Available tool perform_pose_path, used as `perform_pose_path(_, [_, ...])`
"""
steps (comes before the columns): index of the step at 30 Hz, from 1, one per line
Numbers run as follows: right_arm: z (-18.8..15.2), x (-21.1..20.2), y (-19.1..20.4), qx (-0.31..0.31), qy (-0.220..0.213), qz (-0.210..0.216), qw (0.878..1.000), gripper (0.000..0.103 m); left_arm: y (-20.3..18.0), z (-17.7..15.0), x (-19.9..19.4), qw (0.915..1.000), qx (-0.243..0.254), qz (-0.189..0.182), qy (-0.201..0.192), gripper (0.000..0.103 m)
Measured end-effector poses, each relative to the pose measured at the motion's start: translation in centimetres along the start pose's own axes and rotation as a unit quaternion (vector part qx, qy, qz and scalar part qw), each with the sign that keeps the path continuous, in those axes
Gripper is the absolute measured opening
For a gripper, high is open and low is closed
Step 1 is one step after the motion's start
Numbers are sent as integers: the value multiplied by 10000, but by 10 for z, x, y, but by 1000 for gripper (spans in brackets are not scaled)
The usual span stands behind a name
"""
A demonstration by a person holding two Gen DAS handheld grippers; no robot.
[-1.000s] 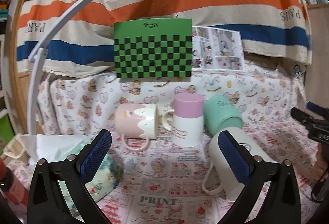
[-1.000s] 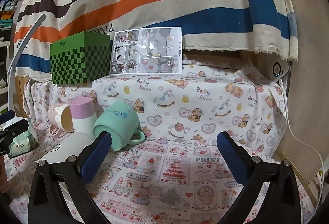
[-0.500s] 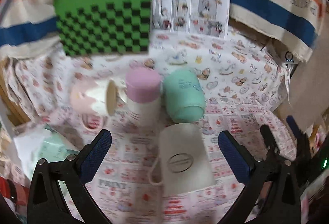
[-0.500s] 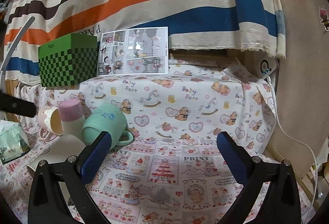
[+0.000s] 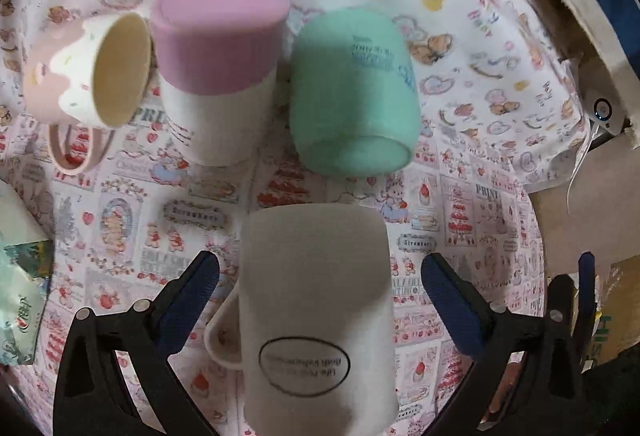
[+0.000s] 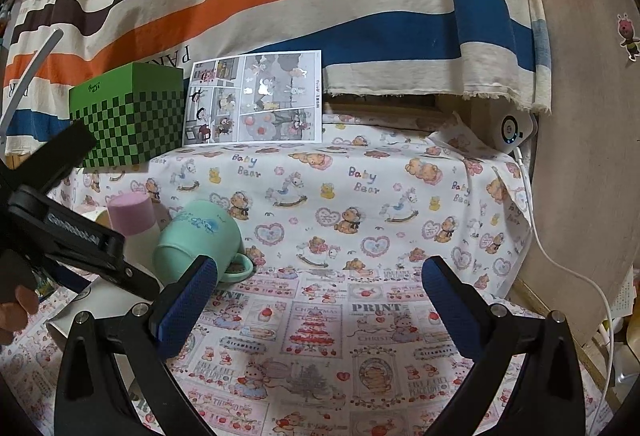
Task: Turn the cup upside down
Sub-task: 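Lift the white mug with the left gripper and turn it over, then lower the white mug beside the mint-green mug and open the left gripper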
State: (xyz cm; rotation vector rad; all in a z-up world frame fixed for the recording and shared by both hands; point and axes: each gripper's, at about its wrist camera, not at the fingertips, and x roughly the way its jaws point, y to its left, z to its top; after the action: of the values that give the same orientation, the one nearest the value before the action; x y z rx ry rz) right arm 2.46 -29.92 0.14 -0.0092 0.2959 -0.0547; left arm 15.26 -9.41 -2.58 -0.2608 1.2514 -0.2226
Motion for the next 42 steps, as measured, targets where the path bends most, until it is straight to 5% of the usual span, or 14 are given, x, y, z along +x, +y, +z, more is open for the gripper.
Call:
perform_pose_path(5, [0, 1, 0, -3, 15, -5, 10000, 103, -2, 1, 10, 9998, 111, 138, 59, 77])
perform_pose_path(7, [0, 1, 0, -7, 11, 2, 10000, 103, -6, -1, 9, 9996, 231, 130, -20, 77])
perform_pose_path(10, [0, 0, 0, -5, -7, 2, 10000, 103, -13, -9, -11, 9968, 497, 342, -528, 77])
perform_pose_path(15, [0, 0, 0, 2, -19, -27, 10000, 103, -37, -32, -62, 9793, 1179, 771, -1456, 76])
perform_pose_path(20, [0, 0, -1, 18, -23, -82, 10000, 103, -46, -40, -86, 9663, 1376, 1017, -1922, 76])
perform_pose_path(29, [0, 0, -1, 25, -21, -107, 9999, 103, -50, -53, -75, 9564, 1606, 1168, -2140, 76])
perform_pose_path(39, [0, 1, -3, 30, -20, -125, 9999, 103, -43, -47, -45, 9631, 1491, 1137, -1932, 77])
perform_pose_path(42, [0, 0, -3, 31, -19, -128, 9999, 103, -42, -46, -47, 9584, 1533, 1093, -2145, 77])
